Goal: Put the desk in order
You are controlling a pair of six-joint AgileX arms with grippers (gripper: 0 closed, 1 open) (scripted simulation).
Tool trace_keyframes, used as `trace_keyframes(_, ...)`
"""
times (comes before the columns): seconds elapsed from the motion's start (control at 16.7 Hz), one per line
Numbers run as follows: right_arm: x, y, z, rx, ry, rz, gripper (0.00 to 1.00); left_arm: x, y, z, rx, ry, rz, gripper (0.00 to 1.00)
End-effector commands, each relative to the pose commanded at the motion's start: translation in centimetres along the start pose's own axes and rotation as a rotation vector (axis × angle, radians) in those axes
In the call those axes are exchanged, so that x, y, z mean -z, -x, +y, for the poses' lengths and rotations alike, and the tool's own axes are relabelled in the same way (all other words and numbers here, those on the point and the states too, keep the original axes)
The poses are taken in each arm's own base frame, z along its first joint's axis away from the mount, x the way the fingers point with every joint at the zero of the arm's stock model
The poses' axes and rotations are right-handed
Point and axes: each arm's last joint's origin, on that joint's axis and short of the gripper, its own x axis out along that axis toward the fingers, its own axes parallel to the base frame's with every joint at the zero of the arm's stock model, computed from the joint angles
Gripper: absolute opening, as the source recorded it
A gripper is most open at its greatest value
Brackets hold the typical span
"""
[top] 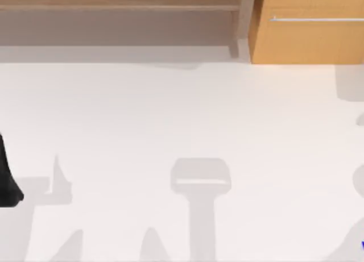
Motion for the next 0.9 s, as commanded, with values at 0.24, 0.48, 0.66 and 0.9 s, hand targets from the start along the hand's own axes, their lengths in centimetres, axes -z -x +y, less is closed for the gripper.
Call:
trace_keyframes(0.24,0.0,-1.8,0.3,-0.004,0.004,0.001,0.0,0.0,0.0,0.0,0.0,0.0,0.0,1.0)
trace_keyframes(0.48,-0.1,-2.6,0.1,0.004,-0.001,-0.002,0.0,0.0,0.0,0.0,0.0,0.0,0.0,1.0)
trace_keyframes(0.66,-0.1,-2.6,0.1,0.004,-0.001,-0.002,0.15,0.0,0.0,0.0,0.0,0.0,0.0,1.0)
trace_keyframes(0.9,-0.1,-2.6,0.1,0.004,-0.001,-0.002,0.45,0.0,0.0,0.0,0.0,0.0,0.0,1.0)
